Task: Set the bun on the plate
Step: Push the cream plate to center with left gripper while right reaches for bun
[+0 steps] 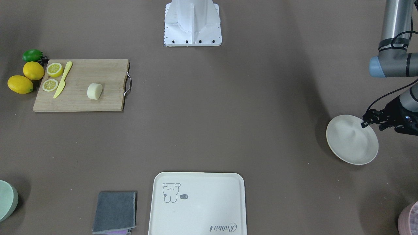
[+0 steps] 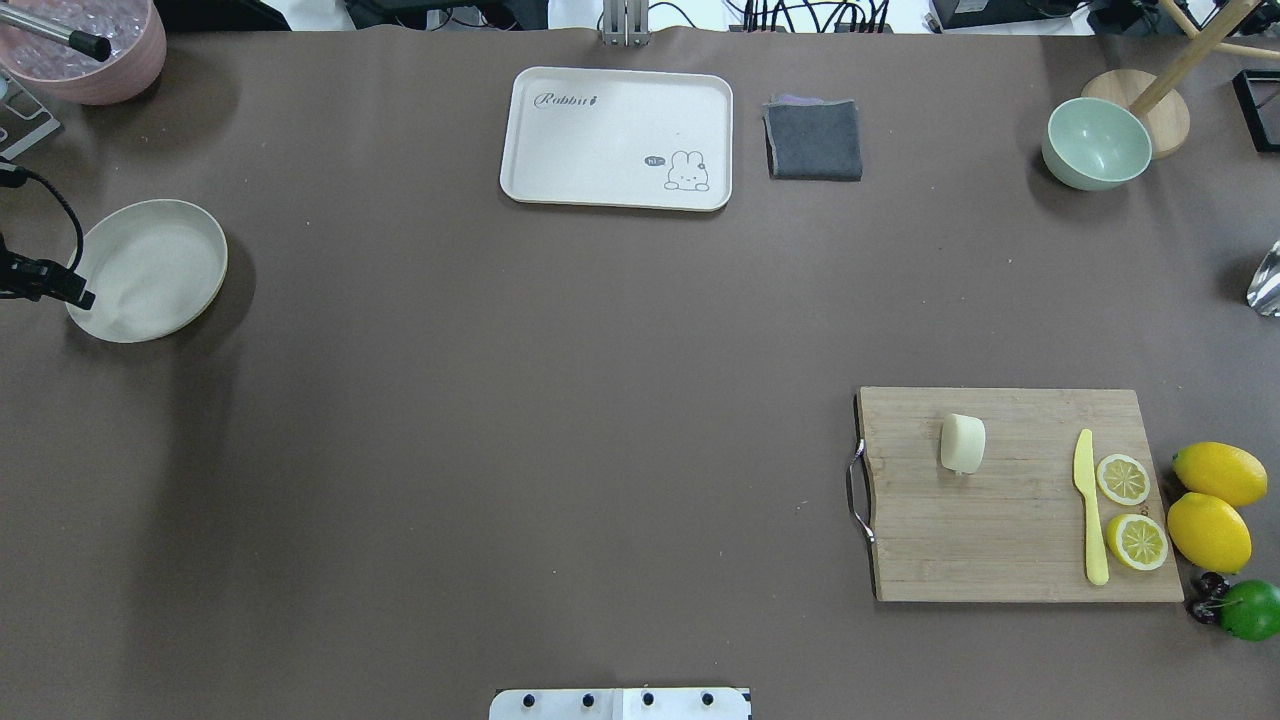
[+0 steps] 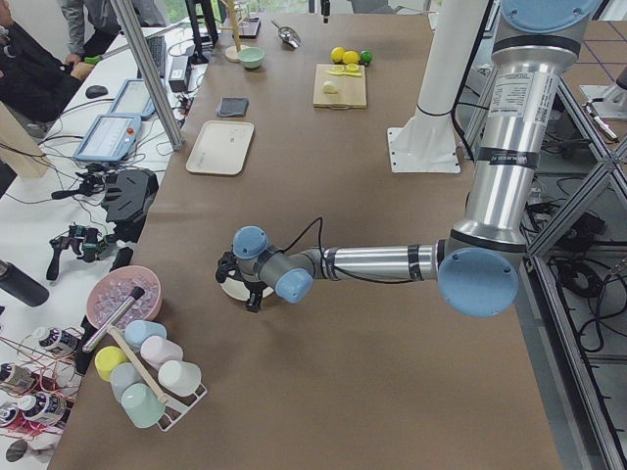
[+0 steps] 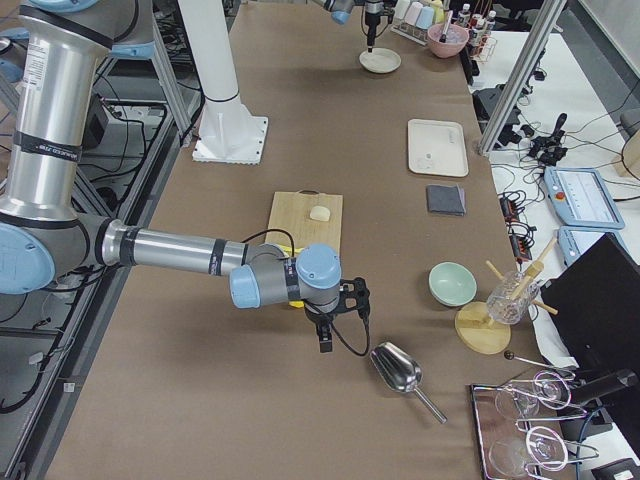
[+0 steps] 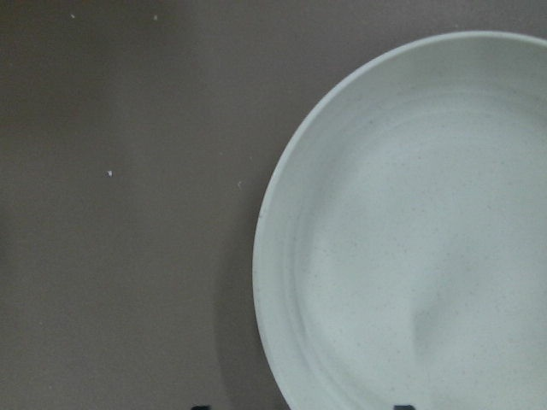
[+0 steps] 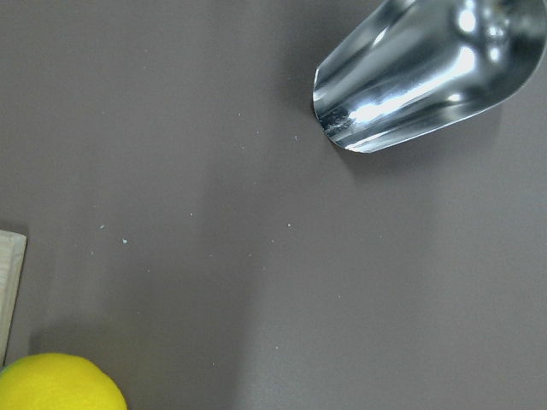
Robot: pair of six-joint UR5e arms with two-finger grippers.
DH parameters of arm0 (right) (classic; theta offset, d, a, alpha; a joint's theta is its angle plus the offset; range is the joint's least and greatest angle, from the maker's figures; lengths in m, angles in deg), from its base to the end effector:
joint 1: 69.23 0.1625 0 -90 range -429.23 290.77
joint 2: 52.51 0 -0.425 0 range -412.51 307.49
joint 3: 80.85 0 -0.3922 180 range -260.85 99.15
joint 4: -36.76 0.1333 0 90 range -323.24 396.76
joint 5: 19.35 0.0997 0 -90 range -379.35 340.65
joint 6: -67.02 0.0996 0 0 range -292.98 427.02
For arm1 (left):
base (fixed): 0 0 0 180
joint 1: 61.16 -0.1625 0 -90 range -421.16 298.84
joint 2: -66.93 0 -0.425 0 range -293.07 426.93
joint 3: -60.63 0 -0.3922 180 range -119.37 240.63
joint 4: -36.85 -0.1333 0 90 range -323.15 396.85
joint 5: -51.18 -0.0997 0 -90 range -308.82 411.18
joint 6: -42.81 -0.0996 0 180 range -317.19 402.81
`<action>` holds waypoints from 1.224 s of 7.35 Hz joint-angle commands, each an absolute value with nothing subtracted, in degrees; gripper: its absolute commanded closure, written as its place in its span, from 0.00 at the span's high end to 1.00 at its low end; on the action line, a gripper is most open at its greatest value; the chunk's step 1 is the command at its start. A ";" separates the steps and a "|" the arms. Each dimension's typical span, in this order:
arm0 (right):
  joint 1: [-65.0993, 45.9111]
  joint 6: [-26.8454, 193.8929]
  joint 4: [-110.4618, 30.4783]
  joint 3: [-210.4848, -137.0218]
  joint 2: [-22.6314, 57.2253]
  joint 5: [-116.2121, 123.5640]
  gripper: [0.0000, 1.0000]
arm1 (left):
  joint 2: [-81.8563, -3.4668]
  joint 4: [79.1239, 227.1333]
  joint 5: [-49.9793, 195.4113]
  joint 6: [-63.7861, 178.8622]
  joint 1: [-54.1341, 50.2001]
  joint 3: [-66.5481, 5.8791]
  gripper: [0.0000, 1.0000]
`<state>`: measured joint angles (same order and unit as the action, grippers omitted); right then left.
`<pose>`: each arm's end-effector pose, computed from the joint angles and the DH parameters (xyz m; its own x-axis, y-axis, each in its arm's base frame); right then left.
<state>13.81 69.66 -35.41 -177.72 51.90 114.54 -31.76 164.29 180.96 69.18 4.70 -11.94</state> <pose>0.0160 -0.3988 0.6784 0.7051 -0.1650 0.6896 0.0868 0.9853 0.1470 0.1721 -0.5541 0.6615 0.6751 0.1773 -0.7161 -0.0657 0.9813 0.1810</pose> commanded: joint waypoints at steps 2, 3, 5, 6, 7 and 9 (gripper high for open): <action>13.30 69.75 -35.40 -177.70 51.64 114.34 1.00 | -33.35 164.38 180.65 72.33 4.58 -9.85 0.17; 13.13 69.75 -35.40 -177.70 51.47 114.34 1.00 | -33.35 164.47 180.73 74.34 4.58 -9.94 0.00; 11.99 71.84 -35.40 -177.96 50.94 114.34 1.00 | -33.35 164.55 180.73 75.76 5.01 -10.38 0.00; 11.55 74.03 -35.40 -178.40 50.07 114.42 1.00 | -33.44 164.47 180.99 76.46 5.80 -12.21 0.00; 10.15 75.27 -35.40 -179.97 49.97 114.42 1.00 | -33.44 163.77 181.43 79.95 5.72 -16.14 0.00; 3.76 87.26 -35.40 -184.01 47.08 114.25 1.00 | -37.71 161.59 182.40 99.83 2.32 -23.36 0.00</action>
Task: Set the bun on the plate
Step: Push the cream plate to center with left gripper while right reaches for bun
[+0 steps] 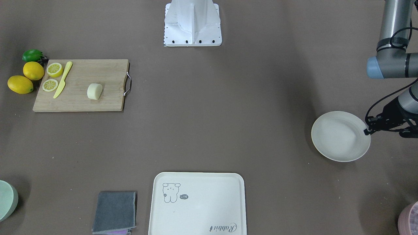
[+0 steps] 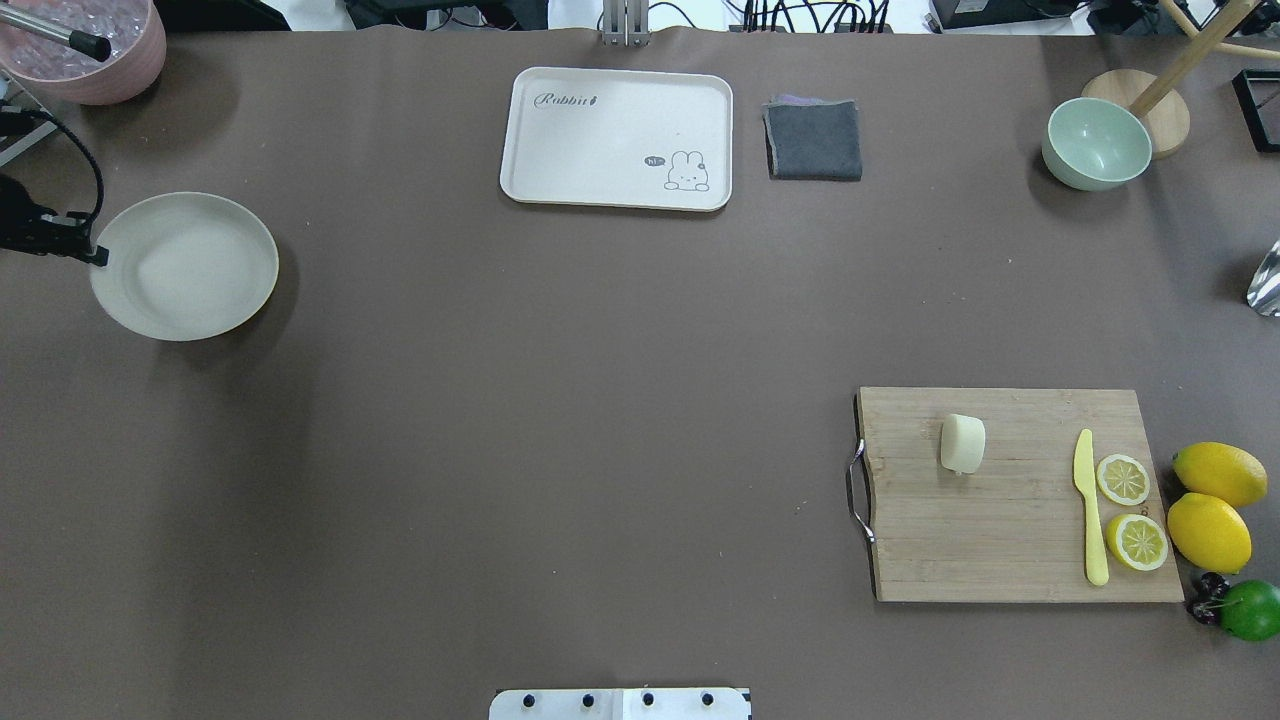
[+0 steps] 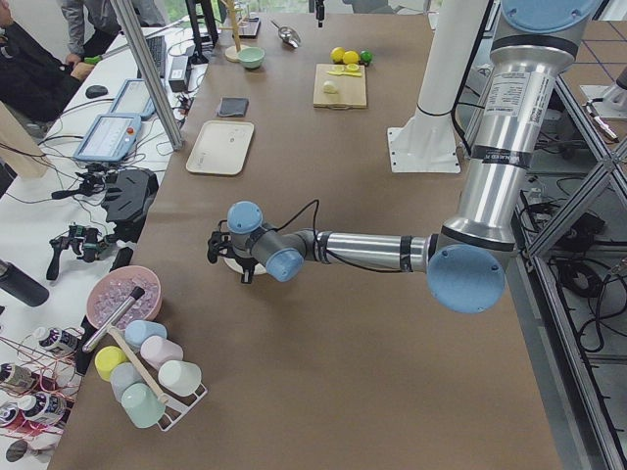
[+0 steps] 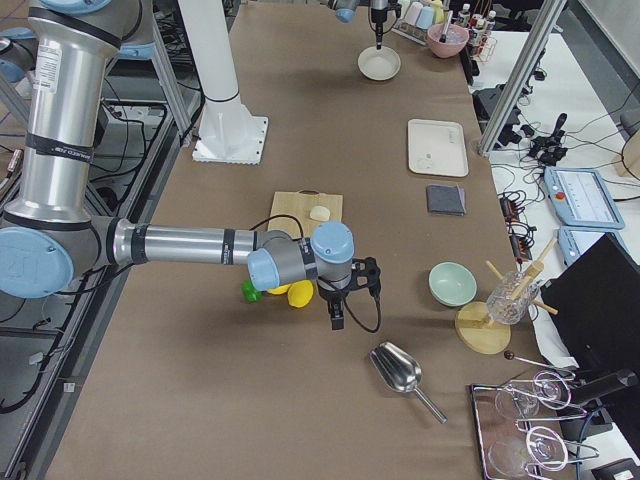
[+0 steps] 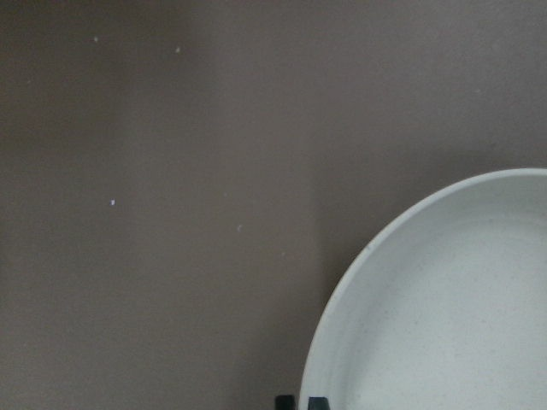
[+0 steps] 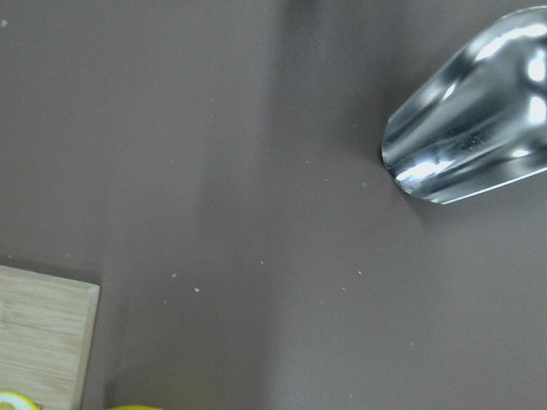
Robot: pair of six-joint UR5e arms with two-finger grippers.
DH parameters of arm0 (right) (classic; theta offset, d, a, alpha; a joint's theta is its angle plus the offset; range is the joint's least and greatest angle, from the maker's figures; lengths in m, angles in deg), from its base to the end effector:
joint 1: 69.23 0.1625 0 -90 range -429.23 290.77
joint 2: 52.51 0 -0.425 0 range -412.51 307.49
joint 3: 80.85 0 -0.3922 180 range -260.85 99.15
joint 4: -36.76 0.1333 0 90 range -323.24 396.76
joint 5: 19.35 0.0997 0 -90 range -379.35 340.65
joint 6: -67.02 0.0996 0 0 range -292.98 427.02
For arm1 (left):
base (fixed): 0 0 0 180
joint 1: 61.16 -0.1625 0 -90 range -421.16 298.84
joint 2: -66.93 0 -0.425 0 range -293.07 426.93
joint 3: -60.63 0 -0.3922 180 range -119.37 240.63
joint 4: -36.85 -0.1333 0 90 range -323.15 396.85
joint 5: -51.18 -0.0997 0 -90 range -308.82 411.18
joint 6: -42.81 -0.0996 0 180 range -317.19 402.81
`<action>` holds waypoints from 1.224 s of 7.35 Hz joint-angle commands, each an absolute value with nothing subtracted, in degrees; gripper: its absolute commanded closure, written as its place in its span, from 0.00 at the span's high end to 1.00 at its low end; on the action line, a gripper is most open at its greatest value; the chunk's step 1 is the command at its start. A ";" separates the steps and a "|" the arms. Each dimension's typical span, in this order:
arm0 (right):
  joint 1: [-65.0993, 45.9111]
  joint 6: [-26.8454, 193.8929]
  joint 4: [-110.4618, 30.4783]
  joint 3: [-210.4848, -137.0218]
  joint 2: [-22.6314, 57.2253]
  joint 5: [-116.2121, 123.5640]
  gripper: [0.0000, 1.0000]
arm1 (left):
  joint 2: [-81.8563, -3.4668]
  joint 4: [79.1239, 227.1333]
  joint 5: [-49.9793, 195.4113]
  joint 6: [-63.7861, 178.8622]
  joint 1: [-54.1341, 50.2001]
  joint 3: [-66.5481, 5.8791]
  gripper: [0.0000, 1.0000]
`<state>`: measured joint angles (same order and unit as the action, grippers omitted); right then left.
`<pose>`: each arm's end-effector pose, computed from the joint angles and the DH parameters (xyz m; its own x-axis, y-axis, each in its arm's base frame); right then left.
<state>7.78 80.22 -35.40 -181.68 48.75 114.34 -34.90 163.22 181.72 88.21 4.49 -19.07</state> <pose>-0.0329 -0.4295 0.6212 0.6897 -0.1420 0.7100 0.0585 0.9883 0.1408 0.1867 -0.5789 0.5665 0.6022 -0.0364 -0.7975 0.1473 0.9869 0.0661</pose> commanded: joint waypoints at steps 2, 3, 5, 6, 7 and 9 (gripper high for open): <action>-2.75 97.48 -35.32 -184.99 41.82 113.03 1.00 | -43.08 150.99 181.79 106.51 -3.93 -30.64 0.00; -6.70 102.57 -35.32 -187.26 40.75 112.23 1.00 | -43.72 149.02 179.96 111.05 -7.60 -35.21 0.00; -17.13 114.77 -35.40 -192.18 38.64 106.38 0.99 | -48.78 147.34 173.91 120.10 -17.42 -35.44 0.00; -21.46 119.01 -35.40 -193.33 38.28 103.81 0.99 | -52.56 144.72 171.36 123.20 -20.53 -35.08 0.00; -23.76 121.49 -35.49 -194.22 38.02 103.70 0.99 | -54.51 144.43 170.37 125.58 -23.34 -34.12 0.00; -27.73 123.70 -35.75 -192.92 38.02 102.30 0.99 | -57.42 144.86 165.27 126.30 -27.14 -30.88 0.00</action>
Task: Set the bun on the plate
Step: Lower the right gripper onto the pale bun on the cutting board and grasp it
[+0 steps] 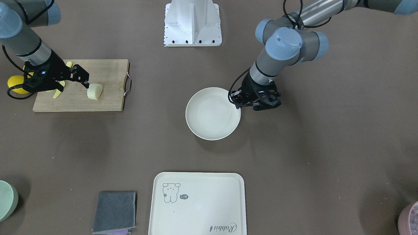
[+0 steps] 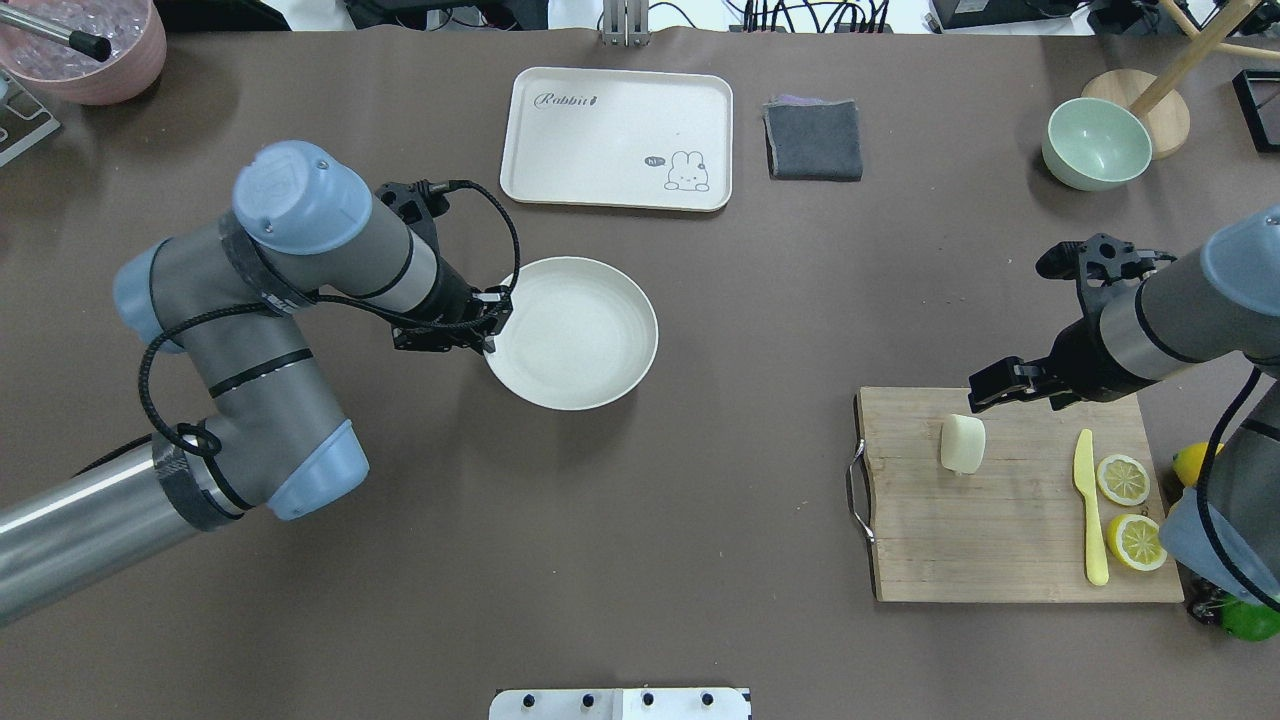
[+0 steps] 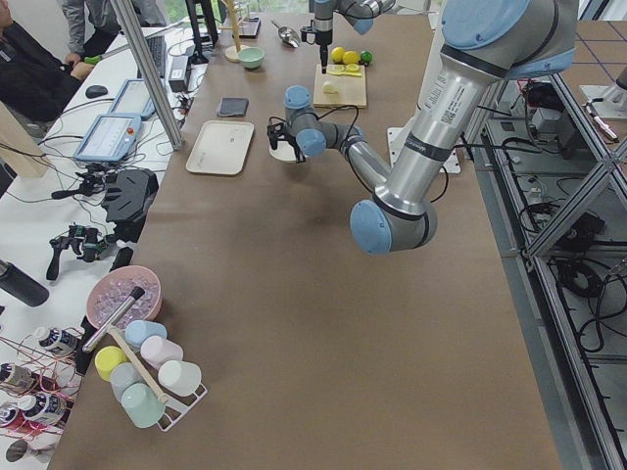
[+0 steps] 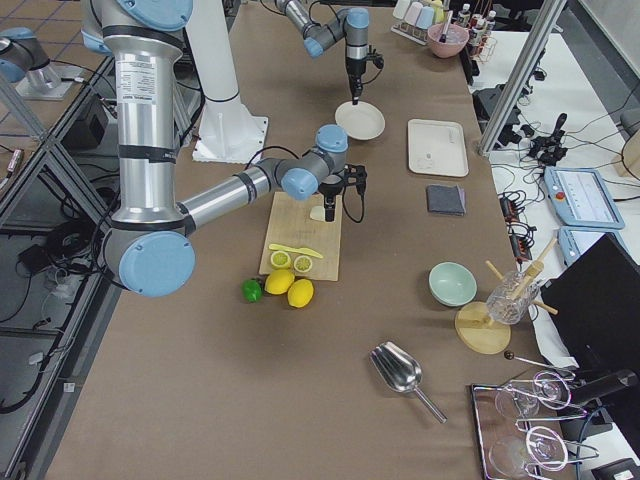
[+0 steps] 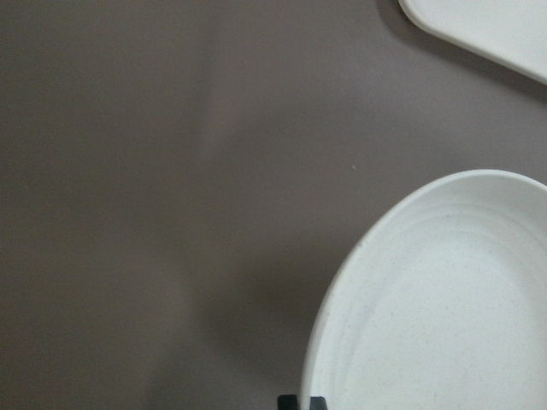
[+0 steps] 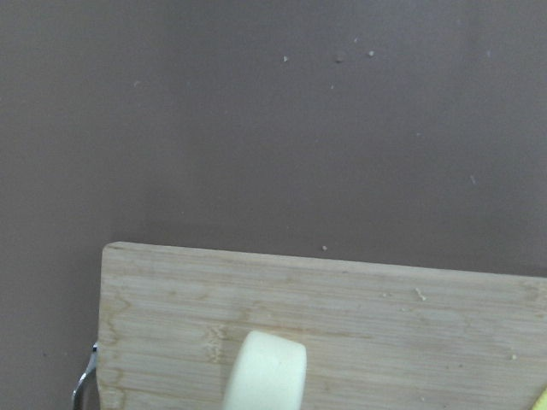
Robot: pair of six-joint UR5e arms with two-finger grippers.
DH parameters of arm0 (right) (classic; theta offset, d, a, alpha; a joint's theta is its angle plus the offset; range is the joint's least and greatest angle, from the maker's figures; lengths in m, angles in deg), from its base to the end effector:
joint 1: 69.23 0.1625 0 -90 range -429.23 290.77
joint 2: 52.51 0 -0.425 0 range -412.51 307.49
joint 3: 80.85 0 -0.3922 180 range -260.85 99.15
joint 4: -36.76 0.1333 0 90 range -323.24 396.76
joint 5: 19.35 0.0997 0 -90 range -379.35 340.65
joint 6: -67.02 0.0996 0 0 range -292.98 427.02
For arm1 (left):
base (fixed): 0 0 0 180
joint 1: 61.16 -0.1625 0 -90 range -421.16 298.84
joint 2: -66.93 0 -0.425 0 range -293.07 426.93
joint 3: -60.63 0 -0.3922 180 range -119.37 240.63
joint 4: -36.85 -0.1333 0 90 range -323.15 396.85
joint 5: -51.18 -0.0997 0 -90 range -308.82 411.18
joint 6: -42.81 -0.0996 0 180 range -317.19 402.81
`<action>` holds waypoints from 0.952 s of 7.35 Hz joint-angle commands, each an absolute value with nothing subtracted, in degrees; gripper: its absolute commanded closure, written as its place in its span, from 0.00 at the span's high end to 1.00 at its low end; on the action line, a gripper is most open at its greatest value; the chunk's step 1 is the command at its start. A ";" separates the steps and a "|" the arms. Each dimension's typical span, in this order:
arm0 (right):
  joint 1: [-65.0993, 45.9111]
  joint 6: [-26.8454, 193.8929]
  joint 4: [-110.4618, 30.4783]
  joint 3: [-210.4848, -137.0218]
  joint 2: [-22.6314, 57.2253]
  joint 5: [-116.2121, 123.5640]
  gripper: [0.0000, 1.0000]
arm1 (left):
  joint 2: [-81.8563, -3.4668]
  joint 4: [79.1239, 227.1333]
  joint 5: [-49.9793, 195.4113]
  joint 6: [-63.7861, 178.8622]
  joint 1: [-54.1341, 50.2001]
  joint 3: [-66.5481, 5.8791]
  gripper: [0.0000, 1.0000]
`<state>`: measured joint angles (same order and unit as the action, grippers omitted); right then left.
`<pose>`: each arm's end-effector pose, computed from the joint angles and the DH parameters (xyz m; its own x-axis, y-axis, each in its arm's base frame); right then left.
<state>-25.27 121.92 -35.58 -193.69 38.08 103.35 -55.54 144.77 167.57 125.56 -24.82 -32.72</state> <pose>-0.2967 -0.3966 0.4393 0.6442 -0.0510 0.7632 0.0437 0.9986 0.0299 0.4927 -0.4729 0.2639 0.5032 -0.2298 -0.8331 0.1801 0.9707 -0.1590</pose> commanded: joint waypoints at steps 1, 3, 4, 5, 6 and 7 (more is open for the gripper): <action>-28.87 125.28 -35.67 -191.69 37.76 101.86 0.98 | -58.04 144.95 165.09 127.09 -27.24 -30.08 0.00; -30.28 125.73 -35.67 -191.50 37.75 101.94 0.98 | -58.57 145.22 165.00 127.27 -27.94 -29.72 0.00; -30.64 125.73 -35.67 -191.41 37.75 102.03 0.98 | -58.75 145.39 165.00 127.27 -28.03 -29.72 0.00; -31.08 126.08 -35.58 -190.63 37.58 101.86 0.98 | -58.84 146.09 165.00 127.36 -28.38 -29.63 0.00; -31.08 126.26 -35.58 -189.49 35.92 101.86 0.98 | -58.84 146.18 165.00 127.36 -28.47 -29.63 0.00; -31.08 126.26 -35.58 -188.00 34.43 101.86 0.98 | -59.10 146.88 165.00 127.36 -28.55 -28.67 0.00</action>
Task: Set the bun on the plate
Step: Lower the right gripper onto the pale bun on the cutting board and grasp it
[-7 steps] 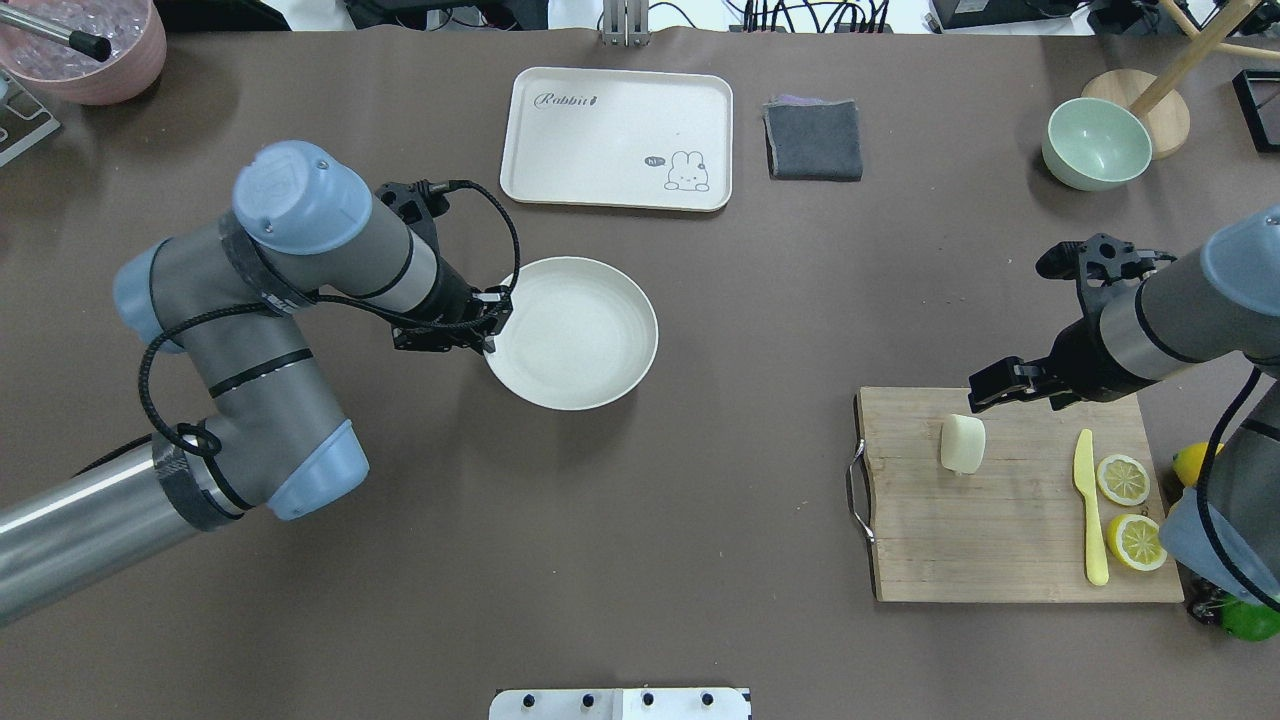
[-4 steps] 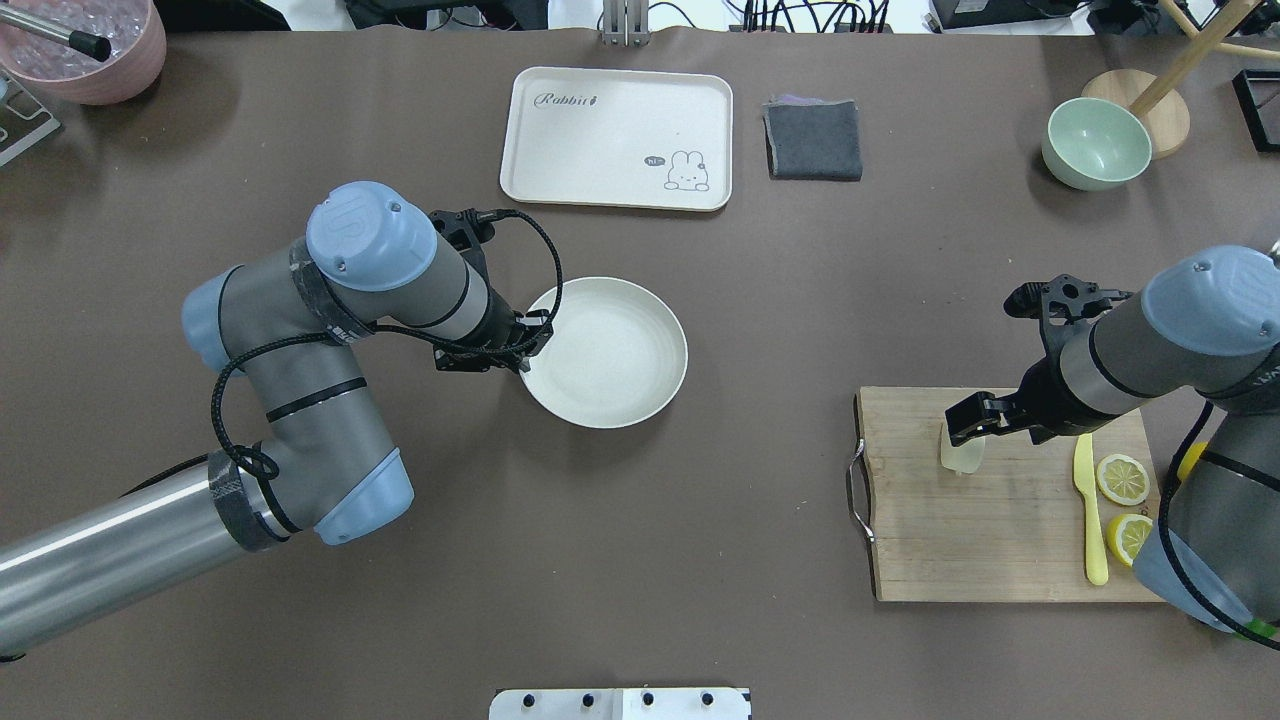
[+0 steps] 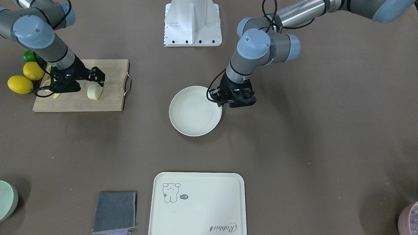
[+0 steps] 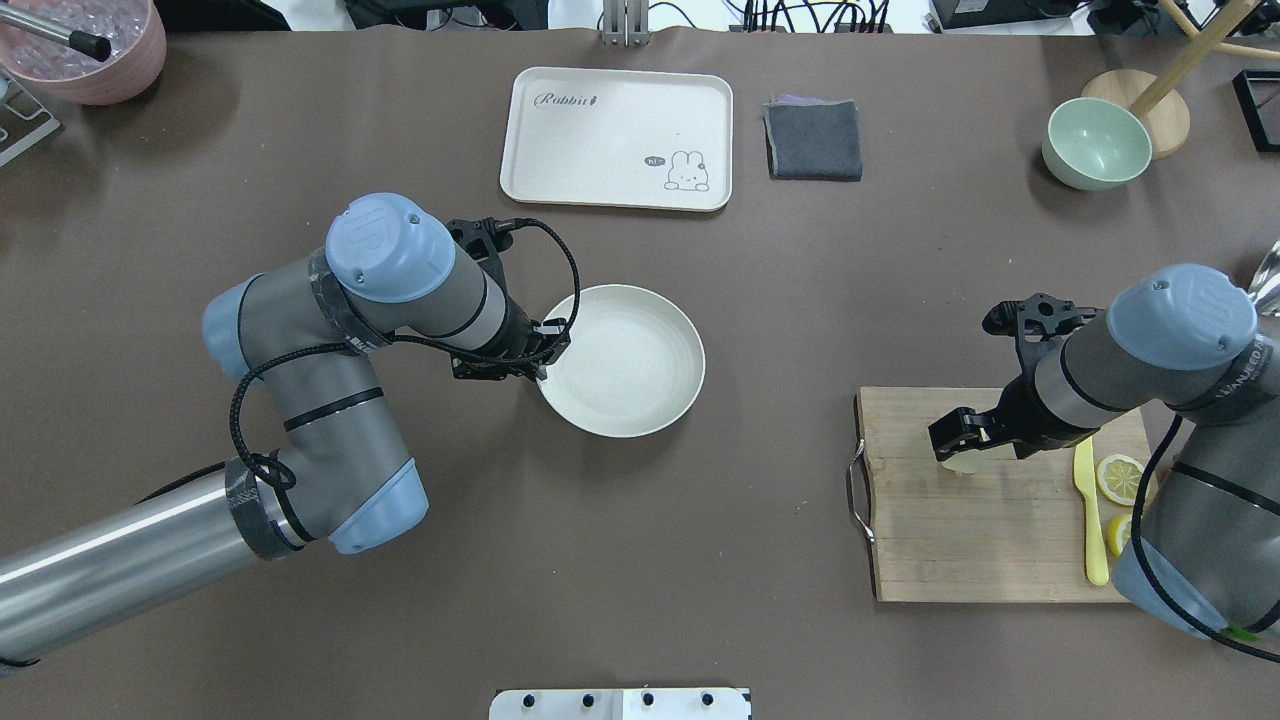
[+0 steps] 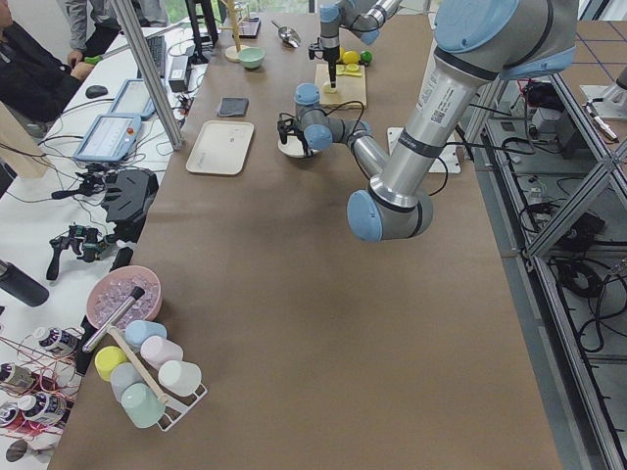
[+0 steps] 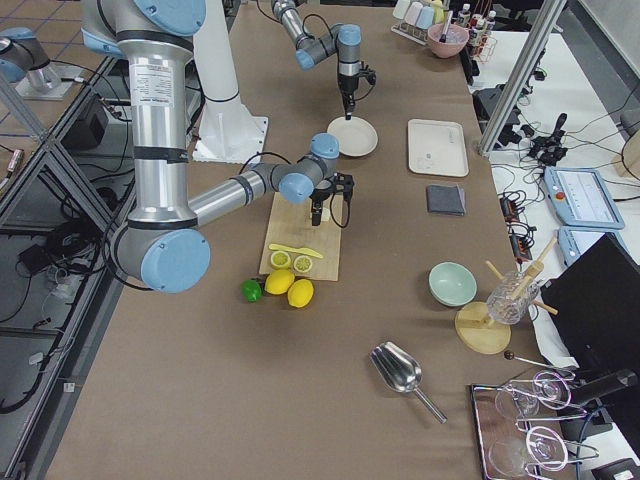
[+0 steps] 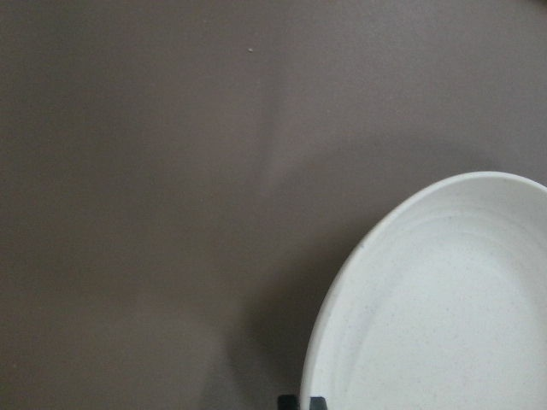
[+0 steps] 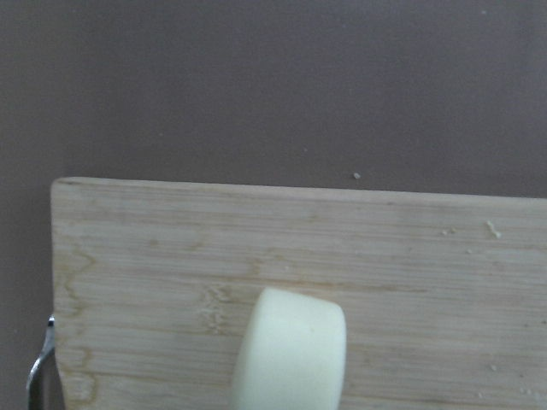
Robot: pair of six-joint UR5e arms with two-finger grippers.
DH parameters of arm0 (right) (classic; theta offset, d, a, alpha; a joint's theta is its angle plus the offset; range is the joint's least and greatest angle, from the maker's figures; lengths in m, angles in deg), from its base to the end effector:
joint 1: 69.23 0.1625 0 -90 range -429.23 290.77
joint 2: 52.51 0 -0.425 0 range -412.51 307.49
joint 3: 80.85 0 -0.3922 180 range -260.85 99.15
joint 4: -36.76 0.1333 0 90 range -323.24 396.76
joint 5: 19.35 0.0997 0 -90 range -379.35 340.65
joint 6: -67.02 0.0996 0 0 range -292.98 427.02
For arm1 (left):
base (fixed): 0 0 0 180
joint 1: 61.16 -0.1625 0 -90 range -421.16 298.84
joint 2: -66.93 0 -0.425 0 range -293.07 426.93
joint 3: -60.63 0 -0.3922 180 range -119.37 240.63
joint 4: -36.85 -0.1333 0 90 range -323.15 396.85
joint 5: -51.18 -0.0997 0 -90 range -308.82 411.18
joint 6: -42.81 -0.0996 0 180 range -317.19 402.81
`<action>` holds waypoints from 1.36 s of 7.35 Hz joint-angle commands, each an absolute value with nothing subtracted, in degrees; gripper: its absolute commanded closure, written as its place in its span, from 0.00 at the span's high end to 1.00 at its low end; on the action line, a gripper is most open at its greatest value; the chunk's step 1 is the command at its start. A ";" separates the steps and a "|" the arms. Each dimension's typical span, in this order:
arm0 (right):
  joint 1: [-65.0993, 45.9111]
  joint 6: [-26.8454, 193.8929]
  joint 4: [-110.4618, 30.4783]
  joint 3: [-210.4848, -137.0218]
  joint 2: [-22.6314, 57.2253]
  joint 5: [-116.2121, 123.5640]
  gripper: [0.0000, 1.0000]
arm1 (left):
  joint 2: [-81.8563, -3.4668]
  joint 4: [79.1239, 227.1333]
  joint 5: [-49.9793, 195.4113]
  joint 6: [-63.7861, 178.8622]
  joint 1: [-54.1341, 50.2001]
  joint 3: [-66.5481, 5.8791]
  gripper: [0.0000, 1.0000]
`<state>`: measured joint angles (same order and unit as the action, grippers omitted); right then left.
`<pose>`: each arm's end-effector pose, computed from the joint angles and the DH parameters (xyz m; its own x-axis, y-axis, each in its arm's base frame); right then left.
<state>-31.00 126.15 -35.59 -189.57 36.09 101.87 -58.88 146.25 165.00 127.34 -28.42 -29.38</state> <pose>-0.3498 -0.3795 0.4587 0.6766 -0.0256 0.7359 0.0784 0.9962 -0.0374 0.5371 -0.4560 0.2477 0.4982 -0.2166 -0.8396 0.1690 0.9740 -0.1510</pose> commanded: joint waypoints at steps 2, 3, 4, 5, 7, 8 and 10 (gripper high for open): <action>-30.65 126.17 -35.58 -187.46 34.06 101.86 0.93 | -59.28 149.08 165.00 127.27 -28.64 -27.26 0.00; -30.03 126.17 -35.58 -187.46 34.06 101.94 0.86 | -59.28 149.52 165.00 127.10 -28.73 -27.26 0.26; -29.85 126.17 -35.58 -187.46 34.06 101.86 0.73 | -59.28 149.79 165.00 127.09 -28.73 -27.08 0.82; -29.85 126.17 -35.67 -187.37 34.06 101.86 0.63 | -59.19 150.40 164.91 127.01 -28.82 -26.99 0.94; -29.76 126.26 -35.58 -187.37 34.06 101.86 0.49 | -58.93 150.40 164.83 126.92 -28.82 -26.91 0.94; -29.76 126.17 -35.58 -187.37 34.06 101.86 0.44 | -58.84 150.40 164.83 126.92 -28.82 -26.90 0.94; -29.50 126.26 -35.58 -187.63 33.89 101.94 0.38 | -58.75 150.49 163.96 126.83 -28.82 -26.90 0.94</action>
